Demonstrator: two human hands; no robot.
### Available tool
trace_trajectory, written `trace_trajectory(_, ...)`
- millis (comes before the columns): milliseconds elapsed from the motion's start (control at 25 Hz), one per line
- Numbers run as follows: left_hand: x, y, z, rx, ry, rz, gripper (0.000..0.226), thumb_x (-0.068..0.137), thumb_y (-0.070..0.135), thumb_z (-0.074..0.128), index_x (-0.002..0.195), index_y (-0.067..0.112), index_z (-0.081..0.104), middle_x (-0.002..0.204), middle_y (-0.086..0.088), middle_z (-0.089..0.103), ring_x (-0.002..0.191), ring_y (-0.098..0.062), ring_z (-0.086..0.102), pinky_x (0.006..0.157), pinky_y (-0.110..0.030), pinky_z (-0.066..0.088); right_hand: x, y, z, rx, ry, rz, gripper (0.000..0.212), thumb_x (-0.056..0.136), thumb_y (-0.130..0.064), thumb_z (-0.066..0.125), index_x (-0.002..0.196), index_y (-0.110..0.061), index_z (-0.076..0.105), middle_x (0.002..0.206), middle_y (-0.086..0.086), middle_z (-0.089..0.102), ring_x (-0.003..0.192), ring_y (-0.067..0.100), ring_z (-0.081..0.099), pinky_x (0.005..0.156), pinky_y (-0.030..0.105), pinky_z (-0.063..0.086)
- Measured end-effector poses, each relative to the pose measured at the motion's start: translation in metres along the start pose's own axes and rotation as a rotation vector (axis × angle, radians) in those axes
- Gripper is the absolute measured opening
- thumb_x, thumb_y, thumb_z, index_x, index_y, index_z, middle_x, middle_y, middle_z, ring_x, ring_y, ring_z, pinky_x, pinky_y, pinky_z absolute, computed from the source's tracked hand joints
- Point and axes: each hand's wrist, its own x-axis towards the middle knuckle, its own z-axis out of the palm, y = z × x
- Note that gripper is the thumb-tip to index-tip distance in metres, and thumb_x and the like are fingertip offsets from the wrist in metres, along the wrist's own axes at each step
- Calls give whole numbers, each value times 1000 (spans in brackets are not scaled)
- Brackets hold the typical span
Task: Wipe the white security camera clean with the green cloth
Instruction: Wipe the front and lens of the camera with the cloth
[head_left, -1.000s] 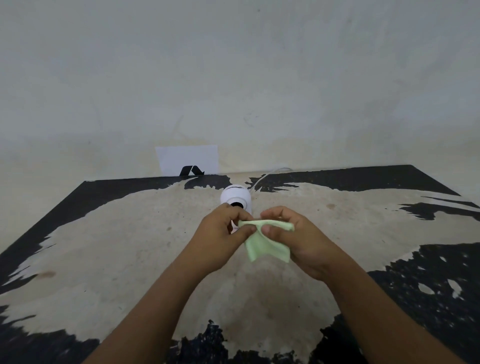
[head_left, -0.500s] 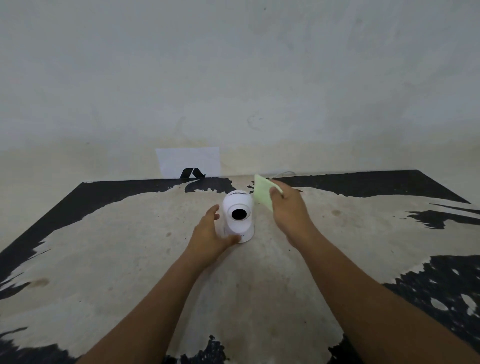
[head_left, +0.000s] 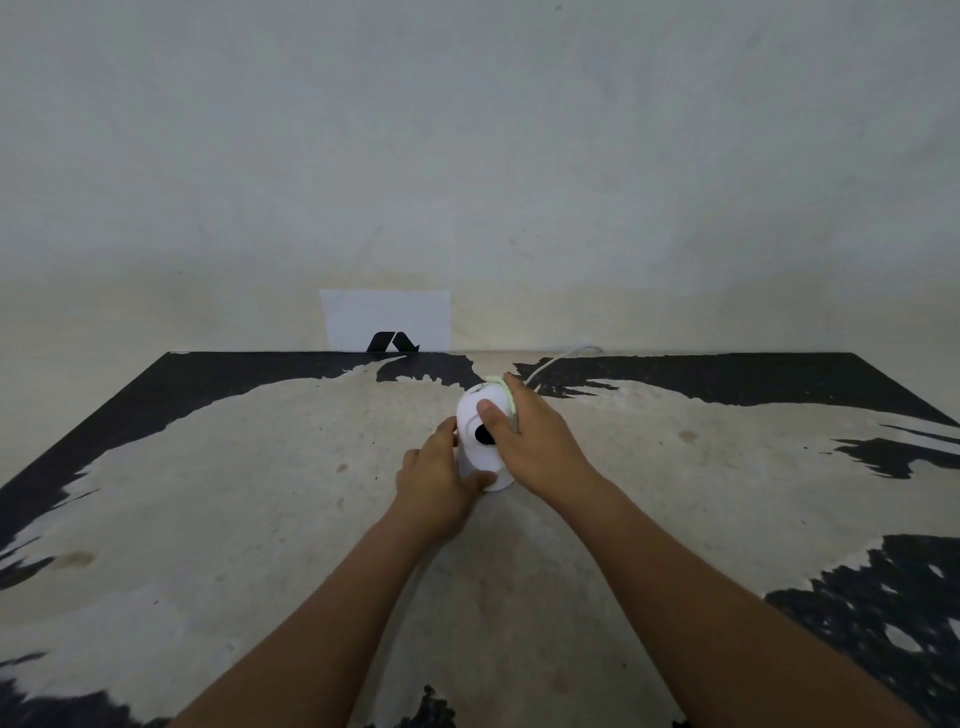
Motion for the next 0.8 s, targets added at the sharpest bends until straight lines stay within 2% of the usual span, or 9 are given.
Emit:
trace_trajectory(80,-2,0,0,11,12,8,74,76,43,67,140,28,32,135,-1,55,116,-28,45,92,-41,39,-7,4,5,21,-7,33,70,92,-50,45,149,-19,20,156,6,31,138,25,35,111,37,32)
trace_trajectory(200,-2,0,-1,-3,29,24,60,80,43,60,134,29,37,128,-1,58,112,-29,47,90,-43,40,-13,2,11,-164,-15,-96,78,89,-57,43,150,-19,14,160,3,17,145,22,21,117,43,22)
trace_trajectory(280,-1,-2,0,44,31,63,49,83,43,53,129,34,39,126,0,59,109,-31,49,91,-44,39,-9,-5,10,-378,16,-213,76,86,-63,36,148,-19,22,159,0,21,146,21,16,119,51,13)
trace_trajectory(360,0,-3,1,89,26,61,47,86,43,47,131,34,36,128,-2,57,113,-33,49,95,-46,38,-2,-13,8,-516,8,-284,73,85,-66,35,143,-21,32,155,-2,31,145,20,20,118,54,9)
trace_trajectory(480,1,-5,1,106,11,16,58,86,48,49,138,29,32,131,-4,57,117,-31,46,94,-44,37,11,-20,5,-522,-51,-287,67,87,-64,38,136,-19,45,146,1,44,137,23,35,115,48,21)
trace_trajectory(600,-1,-4,-2,21,1,2,70,79,50,60,141,32,31,130,4,58,114,-26,44,91,-41,37,19,-23,5,-313,-64,-96,70,88,-65,35,137,-16,43,143,8,46,130,27,43,109,44,34)
trace_trajectory(680,-3,-3,-3,35,-2,1,65,81,48,57,139,31,33,128,2,59,114,-28,45,89,-40,36,14,-21,9,-404,-25,-103,75,86,-68,33,140,-16,38,146,6,42,134,27,38,114,49,25)
trace_trajectory(800,1,-1,-2,157,-18,44,49,81,46,44,128,33,37,122,-2,61,108,-33,52,92,-43,38,3,-23,11,-582,-32,-236,73,86,-69,30,140,-20,39,149,-3,38,144,23,22,117,58,0)
